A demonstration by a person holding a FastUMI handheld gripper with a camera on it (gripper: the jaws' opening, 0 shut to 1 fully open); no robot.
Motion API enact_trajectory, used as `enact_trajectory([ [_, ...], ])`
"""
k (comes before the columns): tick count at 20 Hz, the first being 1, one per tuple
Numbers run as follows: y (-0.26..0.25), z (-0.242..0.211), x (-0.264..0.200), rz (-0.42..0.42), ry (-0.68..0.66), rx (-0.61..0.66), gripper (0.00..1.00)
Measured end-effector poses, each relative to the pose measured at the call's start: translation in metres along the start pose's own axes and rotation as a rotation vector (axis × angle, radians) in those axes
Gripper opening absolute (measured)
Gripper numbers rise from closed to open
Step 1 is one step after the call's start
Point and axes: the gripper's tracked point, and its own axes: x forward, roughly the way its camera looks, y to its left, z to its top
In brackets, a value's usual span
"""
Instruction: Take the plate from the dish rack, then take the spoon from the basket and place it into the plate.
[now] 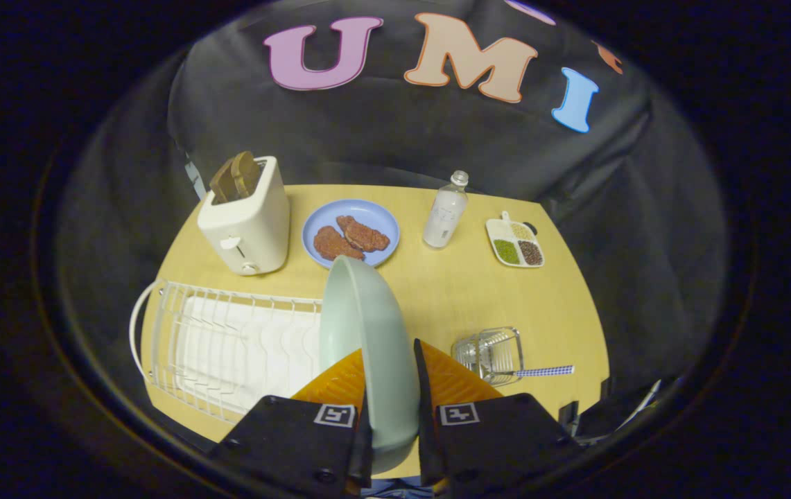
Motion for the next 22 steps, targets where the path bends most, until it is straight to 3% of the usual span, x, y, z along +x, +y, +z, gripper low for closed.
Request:
enact_trajectory([
  [6, -0.021, -0.002, -0.021, 0.375, 0.012, 0.338, 0.30],
  [10, -0.060, -0.032, -0.045, 0.530, -0.012, 0.437, 0.30],
  [15, -0.117, -0.111, -0.067, 0.616, -0.017, 0.479, 0.30],
  [22, -0.166, -0.217, -0.028, 0.659, 0.027, 0.594, 0.30],
])
